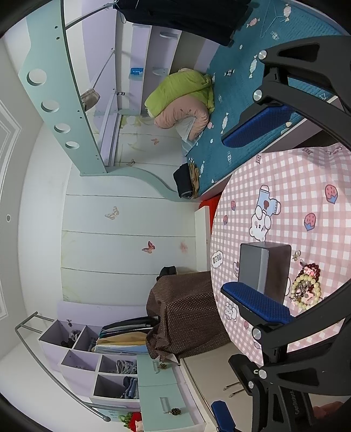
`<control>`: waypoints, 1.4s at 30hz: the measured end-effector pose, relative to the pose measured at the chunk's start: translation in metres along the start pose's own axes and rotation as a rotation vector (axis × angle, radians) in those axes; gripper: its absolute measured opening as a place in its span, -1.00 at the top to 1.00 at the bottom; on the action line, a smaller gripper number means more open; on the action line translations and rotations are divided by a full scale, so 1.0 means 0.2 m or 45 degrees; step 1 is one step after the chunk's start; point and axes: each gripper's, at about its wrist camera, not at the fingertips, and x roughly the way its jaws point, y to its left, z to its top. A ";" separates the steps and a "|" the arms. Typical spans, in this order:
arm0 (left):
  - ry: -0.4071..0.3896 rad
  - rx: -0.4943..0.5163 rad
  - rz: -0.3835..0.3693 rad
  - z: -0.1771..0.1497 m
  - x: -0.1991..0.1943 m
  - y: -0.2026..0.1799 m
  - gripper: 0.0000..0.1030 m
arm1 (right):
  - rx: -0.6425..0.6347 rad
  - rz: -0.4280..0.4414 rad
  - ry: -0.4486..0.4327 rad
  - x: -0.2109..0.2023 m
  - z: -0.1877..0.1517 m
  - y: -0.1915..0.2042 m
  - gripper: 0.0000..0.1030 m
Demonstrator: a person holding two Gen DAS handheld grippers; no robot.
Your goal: Organize jewelry
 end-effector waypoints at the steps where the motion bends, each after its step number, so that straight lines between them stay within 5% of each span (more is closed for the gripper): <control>1: 0.003 -0.001 -0.001 0.00 0.00 0.00 -0.91 | 0.002 -0.002 0.001 0.00 0.00 0.00 -0.87; 42: 0.039 -0.007 -0.006 -0.03 0.04 0.05 -0.91 | -0.033 0.024 0.070 0.06 0.01 0.07 -0.87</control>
